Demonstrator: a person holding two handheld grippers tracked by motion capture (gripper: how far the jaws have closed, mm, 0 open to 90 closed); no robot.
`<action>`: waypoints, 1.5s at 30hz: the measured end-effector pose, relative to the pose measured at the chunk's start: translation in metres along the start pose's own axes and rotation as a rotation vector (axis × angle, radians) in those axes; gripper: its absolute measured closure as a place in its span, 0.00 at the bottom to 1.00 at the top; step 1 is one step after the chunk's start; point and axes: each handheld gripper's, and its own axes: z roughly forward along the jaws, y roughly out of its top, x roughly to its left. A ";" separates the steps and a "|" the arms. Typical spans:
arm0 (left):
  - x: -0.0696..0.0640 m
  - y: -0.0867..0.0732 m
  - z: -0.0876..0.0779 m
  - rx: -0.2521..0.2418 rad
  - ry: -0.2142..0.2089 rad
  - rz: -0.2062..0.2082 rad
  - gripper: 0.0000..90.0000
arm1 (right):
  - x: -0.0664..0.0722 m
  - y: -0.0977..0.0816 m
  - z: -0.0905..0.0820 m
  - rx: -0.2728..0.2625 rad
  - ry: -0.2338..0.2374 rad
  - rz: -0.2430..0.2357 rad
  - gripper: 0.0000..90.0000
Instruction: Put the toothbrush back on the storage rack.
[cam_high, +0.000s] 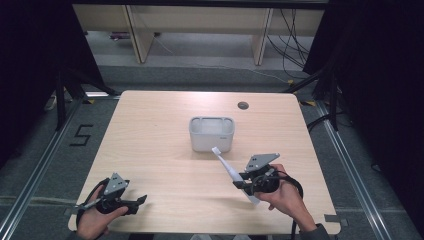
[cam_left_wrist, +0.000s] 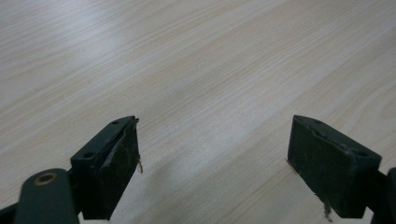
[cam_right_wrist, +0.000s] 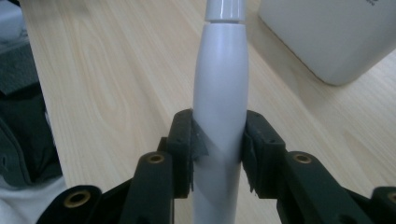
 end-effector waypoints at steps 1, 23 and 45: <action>0.000 0.000 0.000 0.004 -0.002 0.000 0.18 | -0.002 0.000 0.001 -0.020 0.012 -0.011 0.74; 0.002 -0.001 -0.001 0.020 0.002 0.025 0.18 | -0.033 0.030 0.006 -0.246 -0.010 0.075 0.74; -0.001 -0.002 0.000 -0.009 -0.003 -0.021 0.18 | -0.066 0.059 -0.003 -0.326 -0.076 0.148 0.74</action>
